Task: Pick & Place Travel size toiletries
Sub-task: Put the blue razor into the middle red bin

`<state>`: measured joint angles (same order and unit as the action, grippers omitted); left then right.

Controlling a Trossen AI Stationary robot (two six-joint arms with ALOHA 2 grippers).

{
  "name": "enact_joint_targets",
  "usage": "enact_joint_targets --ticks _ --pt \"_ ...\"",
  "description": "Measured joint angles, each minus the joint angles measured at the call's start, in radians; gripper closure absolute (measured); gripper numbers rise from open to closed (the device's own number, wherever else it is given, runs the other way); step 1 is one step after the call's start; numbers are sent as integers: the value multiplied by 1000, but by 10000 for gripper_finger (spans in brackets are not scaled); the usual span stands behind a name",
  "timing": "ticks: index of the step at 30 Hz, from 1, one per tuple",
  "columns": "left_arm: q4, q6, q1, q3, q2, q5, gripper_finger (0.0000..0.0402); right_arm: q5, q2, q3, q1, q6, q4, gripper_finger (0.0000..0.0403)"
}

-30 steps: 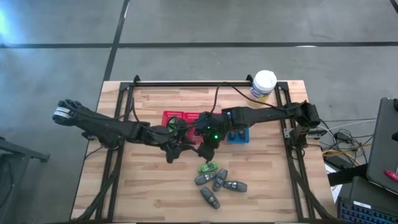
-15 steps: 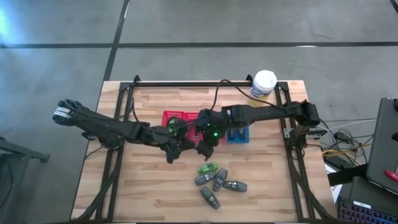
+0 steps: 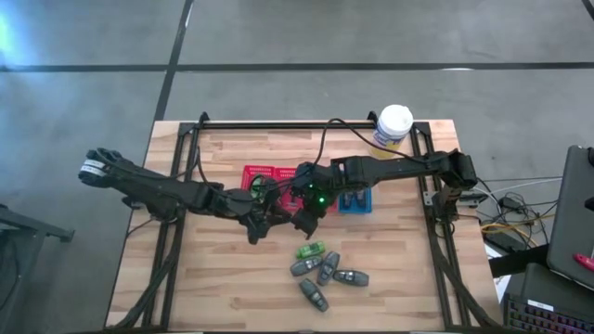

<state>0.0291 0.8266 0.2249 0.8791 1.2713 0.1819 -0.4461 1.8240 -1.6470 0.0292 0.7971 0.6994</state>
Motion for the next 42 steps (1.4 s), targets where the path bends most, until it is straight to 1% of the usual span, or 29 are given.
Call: enact_joint_targets --ticks 4,7,9,11,15,17,19,21,25,27,29,31,33,35,38,42 --pt "5 0 0 0 0 3 361 0 0 0 0 7 0 360" --pt "6 -6 0 0 0 3 364 1 0 0 0 13 0 356" --pt "21 -18 0 0 0 2 364 6 0 0 1 18 1 340" --pt "44 -35 0 0 0 8 364 20 -4 0 1 34 1 314" --pt "82 -57 -1 0 0 30 356 35 -12 0 1 30 2 245" --pt "97 -95 0 0 0 78 357 56 -19 0 1 16 3 209" --pt "118 -146 -6 0 0 148 360 111 -37 0 6 7 13 175" --pt "156 -223 -16 -5 -2 197 362 212 -70 0 15 -1 31 146" --pt "188 -446 -26 -54 -14 216 357 494 -169 -1 48 5 112 99" --pt "174 -596 -26 -89 -25 243 355 648 -219 -1 70 39 161 81" --pt "146 -785 -28 -123 -34 282 355 818 -254 0 97 96 202 67" --pt "97 -1006 -34 -162 -44 298 358 976 -288 2 129 165 243 58" --pt "21 -1226 -42 -200 -46 299 359 1083 -314 3 152 217 256 51" --pt "-70 -1469 -58 -235 -44 287 358 1136 -324 10 163 259 270 49" --pt "-179 -1774 -99 -279 -15 231 355 1144 -318 22 165 273 271 55" --pt "-199 -2003 -153 -331 28 174 358 1147 -297 30 165 270 270 70"
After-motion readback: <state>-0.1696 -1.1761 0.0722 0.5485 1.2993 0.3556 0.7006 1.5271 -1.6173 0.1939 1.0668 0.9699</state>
